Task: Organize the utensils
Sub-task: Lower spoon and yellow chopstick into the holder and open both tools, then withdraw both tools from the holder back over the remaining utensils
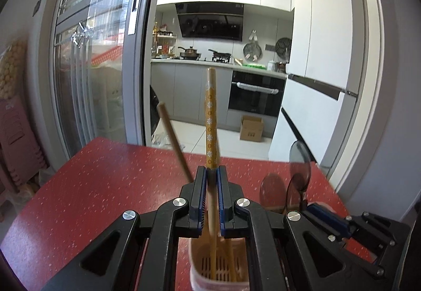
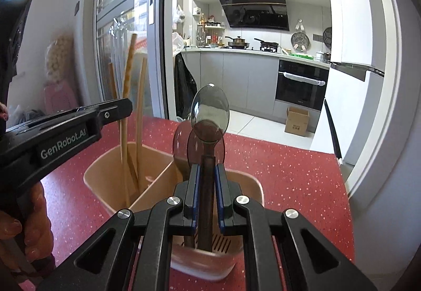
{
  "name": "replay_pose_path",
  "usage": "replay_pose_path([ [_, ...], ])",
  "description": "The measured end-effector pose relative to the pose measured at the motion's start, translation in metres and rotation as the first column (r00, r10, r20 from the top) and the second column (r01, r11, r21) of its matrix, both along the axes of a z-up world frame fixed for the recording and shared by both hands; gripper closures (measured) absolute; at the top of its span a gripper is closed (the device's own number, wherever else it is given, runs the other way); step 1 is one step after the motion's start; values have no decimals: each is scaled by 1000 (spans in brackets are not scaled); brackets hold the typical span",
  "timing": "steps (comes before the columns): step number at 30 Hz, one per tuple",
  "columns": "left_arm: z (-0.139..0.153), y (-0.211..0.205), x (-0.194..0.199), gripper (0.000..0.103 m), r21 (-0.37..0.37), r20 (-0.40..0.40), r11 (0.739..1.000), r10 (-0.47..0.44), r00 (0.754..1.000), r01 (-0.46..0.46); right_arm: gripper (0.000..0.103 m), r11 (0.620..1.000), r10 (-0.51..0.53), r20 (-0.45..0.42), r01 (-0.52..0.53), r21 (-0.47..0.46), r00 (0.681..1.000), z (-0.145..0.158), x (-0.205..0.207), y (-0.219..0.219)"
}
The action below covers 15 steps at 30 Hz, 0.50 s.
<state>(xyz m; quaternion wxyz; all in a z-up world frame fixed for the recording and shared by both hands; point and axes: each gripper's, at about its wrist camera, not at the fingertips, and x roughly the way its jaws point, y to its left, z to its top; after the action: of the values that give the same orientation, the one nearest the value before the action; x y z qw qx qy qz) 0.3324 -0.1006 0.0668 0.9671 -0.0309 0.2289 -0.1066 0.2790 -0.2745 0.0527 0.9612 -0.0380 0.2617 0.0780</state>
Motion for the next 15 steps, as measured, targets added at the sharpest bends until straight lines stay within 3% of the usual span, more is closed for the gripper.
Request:
replay_pose_path([
  [7, -10, 2, -7, 66, 57, -56, 998, 1, 998, 2, 90, 1000, 21, -43, -21, -2, 999, 0, -2, 1],
  [8, -10, 4, -9, 66, 55, -59, 999, 4, 998, -1, 88, 1000, 24, -48, -24, 1, 999, 1, -2, 1],
  [11, -8, 10, -16, 66, 50, -59, 999, 14, 998, -11, 67, 999, 28, -65, -26, 27, 998, 5, -2, -2],
  [15, -3, 17, -29, 66, 52, -71, 999, 18, 997, -14, 63, 997, 9, -73, -2, 84, 997, 14, -8, -9],
])
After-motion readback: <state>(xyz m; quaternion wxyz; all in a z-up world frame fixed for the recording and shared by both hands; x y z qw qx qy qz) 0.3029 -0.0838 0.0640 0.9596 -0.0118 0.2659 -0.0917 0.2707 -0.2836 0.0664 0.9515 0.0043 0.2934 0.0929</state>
